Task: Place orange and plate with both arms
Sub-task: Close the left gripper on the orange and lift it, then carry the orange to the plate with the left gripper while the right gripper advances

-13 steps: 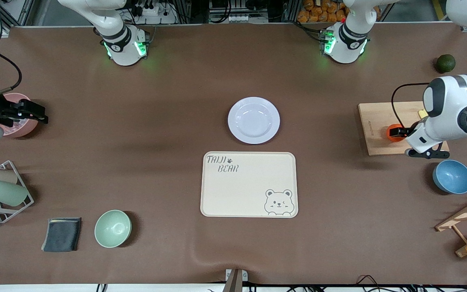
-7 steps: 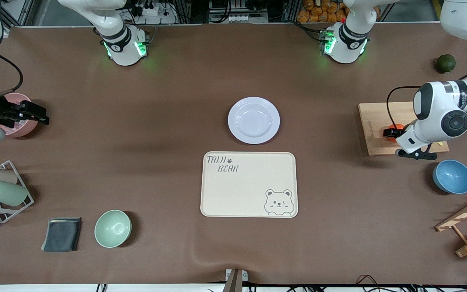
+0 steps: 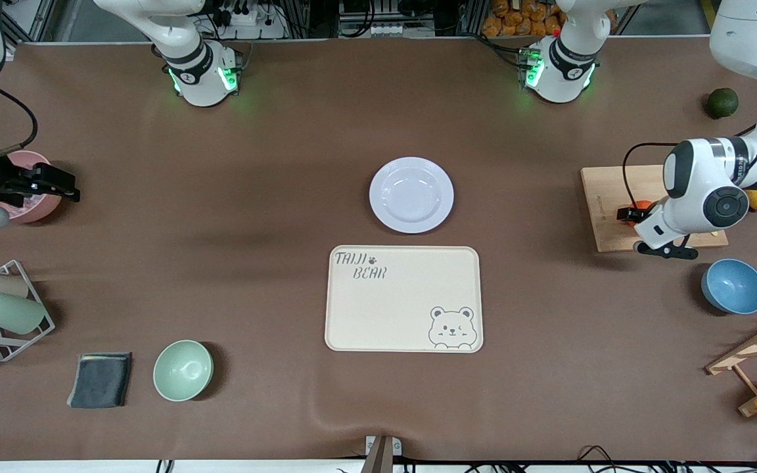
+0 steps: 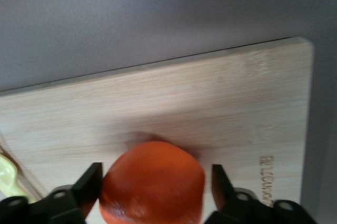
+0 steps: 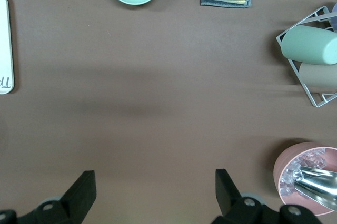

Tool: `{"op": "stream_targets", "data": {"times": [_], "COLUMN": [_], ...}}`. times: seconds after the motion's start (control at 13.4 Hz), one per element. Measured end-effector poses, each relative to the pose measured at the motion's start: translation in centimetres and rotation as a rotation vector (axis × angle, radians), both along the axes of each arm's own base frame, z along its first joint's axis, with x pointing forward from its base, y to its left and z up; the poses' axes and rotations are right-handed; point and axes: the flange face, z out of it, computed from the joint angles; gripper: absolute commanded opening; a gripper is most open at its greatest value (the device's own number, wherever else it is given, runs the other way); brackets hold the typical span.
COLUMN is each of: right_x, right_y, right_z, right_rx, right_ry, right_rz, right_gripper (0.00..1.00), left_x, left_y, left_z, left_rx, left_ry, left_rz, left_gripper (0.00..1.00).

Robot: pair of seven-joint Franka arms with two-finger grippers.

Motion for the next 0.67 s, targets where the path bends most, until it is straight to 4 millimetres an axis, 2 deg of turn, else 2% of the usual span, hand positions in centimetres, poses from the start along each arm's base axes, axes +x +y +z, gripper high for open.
{"op": "stream_targets", "data": {"times": [0.07,0.37,0.52,0.67], "right_x": [0.0,0.1,0.1,0.2], "right_y": [0.0,0.2,0.1,0.1], "right_z": [0.0,-0.3,-0.4,-0.6], "right_rx": [0.001,0.002,0.003,0.005], "right_ry": [0.0,0.007,0.01,0.014], "right_rz": [0.0,0.001,-0.003,-0.005], "right_gripper": [1.0,1.0,1.0,1.0], "left_x": [0.0,0.4,1.2,2.3], "left_y": [0.3,0.5,0.5,0.6], "left_z": [0.0,0.4,1.7,4.1], "left_rx": [0.0,0.001,0.006,0.016], "left_ry": [-0.002,-0.015,-0.044,-0.091], "left_rz": [0.005,0.007,0.004,0.002], "left_gripper": [0.13,0.13,0.13,0.11]}}
